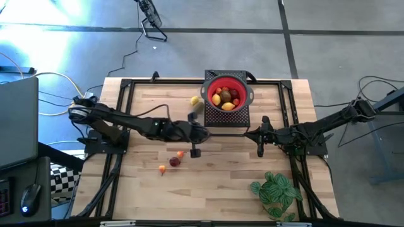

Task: Pick & Place Fruit
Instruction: Put the orange pear into the red strainer bowl on the shelf

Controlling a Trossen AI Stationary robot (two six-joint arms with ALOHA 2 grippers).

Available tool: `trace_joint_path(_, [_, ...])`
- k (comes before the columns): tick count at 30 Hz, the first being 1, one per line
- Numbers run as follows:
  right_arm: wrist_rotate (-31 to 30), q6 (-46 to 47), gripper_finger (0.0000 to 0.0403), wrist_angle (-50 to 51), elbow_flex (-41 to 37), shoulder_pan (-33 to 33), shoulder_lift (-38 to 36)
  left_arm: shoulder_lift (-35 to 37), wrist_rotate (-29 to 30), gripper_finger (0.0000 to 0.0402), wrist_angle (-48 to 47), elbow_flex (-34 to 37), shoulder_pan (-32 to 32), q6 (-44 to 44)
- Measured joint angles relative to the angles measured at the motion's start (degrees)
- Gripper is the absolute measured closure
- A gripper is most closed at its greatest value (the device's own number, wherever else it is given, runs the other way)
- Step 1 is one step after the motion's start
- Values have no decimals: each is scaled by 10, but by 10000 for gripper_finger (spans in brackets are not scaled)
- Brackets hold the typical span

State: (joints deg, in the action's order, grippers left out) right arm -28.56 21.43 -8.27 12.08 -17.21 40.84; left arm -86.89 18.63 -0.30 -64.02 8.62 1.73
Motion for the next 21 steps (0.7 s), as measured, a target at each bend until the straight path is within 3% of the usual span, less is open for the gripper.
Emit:
trace_joint_path(12, [0, 2, 401, 1, 0, 0, 0, 163, 2, 396, 127, 175, 0, 9])
trace_joint_path(21, [0, 4, 401, 2, 0, 0, 0, 283, 6, 396, 160, 272, 0, -7])
